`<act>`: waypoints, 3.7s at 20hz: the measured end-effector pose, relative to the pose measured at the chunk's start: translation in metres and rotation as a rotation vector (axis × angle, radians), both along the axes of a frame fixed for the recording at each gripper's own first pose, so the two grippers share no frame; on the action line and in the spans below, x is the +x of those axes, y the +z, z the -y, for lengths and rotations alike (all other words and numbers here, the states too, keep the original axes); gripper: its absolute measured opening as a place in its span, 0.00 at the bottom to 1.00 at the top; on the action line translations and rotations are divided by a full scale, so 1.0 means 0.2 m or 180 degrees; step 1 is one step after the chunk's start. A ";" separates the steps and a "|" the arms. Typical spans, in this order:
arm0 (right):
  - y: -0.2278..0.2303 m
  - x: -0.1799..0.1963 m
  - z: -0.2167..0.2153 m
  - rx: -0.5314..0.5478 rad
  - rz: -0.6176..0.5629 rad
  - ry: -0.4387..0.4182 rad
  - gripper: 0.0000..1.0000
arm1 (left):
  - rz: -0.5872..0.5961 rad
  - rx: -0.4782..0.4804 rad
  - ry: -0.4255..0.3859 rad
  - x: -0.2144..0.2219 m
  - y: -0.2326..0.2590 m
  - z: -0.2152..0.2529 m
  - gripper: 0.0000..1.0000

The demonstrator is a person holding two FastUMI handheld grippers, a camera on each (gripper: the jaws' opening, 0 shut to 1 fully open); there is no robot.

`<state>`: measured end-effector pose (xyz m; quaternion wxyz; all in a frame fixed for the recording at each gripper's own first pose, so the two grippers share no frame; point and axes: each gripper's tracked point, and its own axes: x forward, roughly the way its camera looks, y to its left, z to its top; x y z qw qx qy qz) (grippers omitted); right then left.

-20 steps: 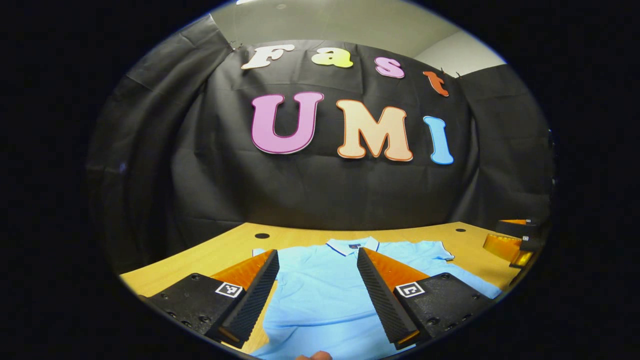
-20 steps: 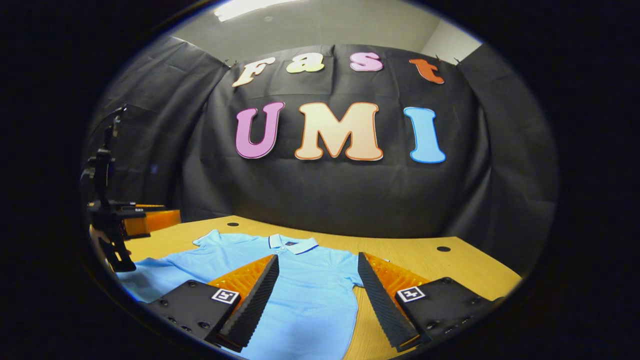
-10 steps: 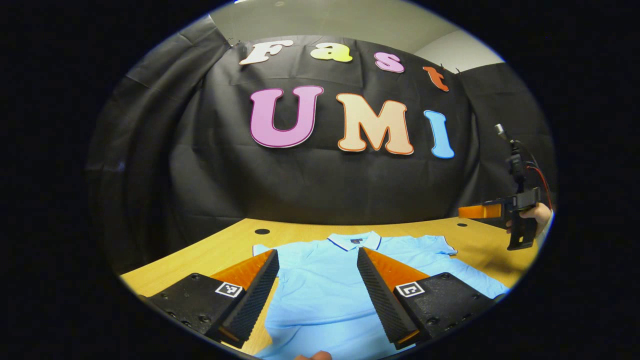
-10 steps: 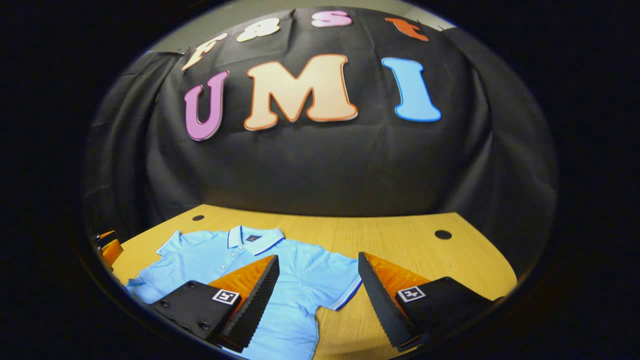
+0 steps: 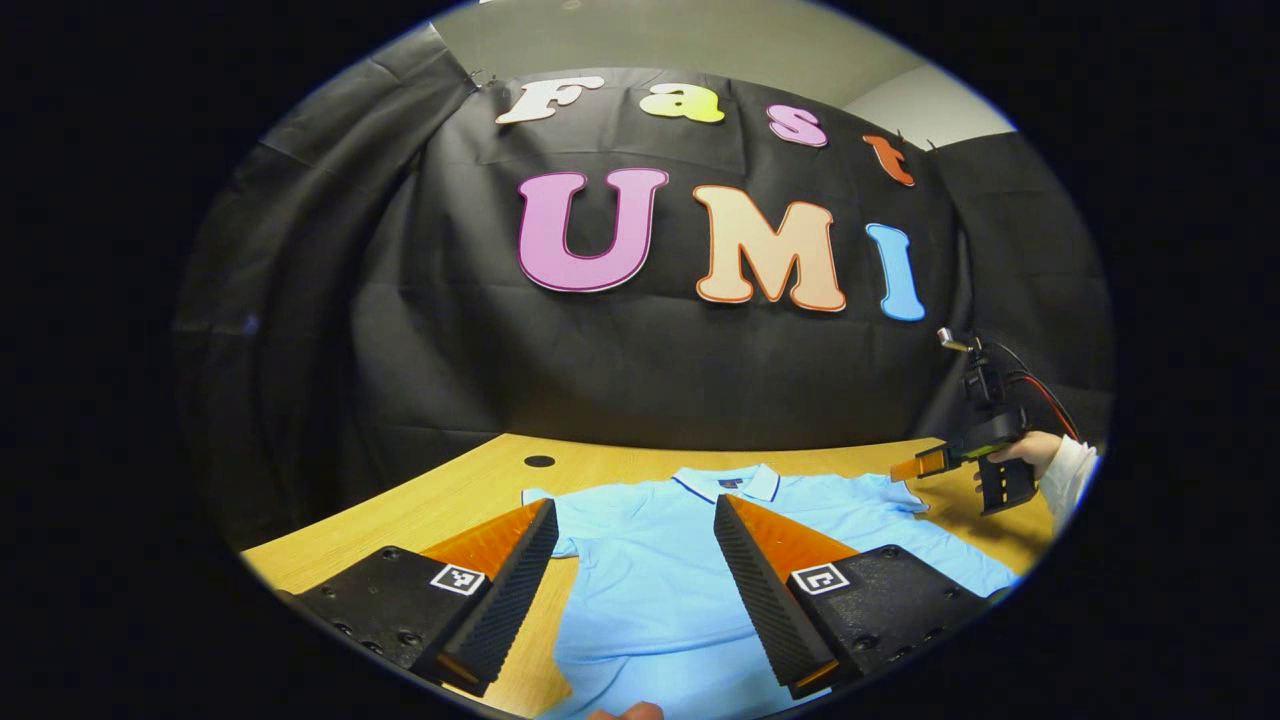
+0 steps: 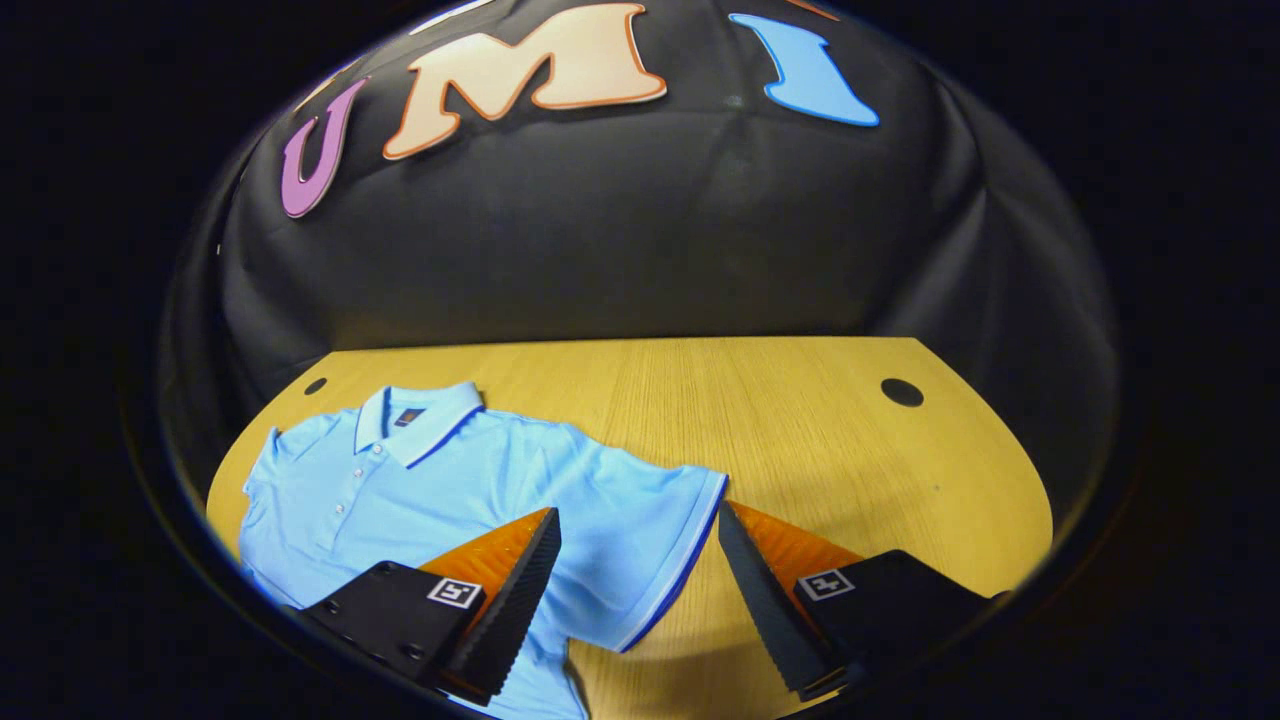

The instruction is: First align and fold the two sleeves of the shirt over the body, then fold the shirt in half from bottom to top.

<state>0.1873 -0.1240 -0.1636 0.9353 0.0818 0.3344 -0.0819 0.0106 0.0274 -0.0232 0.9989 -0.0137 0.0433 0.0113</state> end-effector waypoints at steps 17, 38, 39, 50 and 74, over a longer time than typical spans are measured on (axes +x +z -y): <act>-0.11 0.01 -0.10 0.0018 -0.0043 0.0240 0.75 | -0.0119 -0.0076 0.0020 0.00 -0.06 -0.03 0.95; 0.25 0.10 -0.88 0.0834 0.0508 0.1219 0.09 | -0.0002 -0.0134 0.0045 0.00 0.01 -0.06 0.94; 0.23 0.10 -0.93 0.0820 0.0470 0.1278 0.12 | 0.0000 -0.0134 0.0044 0.00 0.01 -0.06 0.94; 0.34 -0.11 -0.96 0.0772 0.0547 0.1454 0.98 | -0.0165 -0.0227 0.0163 0.03 -0.06 -0.22 0.95; 0.65 -0.84 -0.52 0.0654 0.1267 0.0869 0.98 | -0.1753 -0.0331 -0.0036 0.77 -0.59 -0.45 0.94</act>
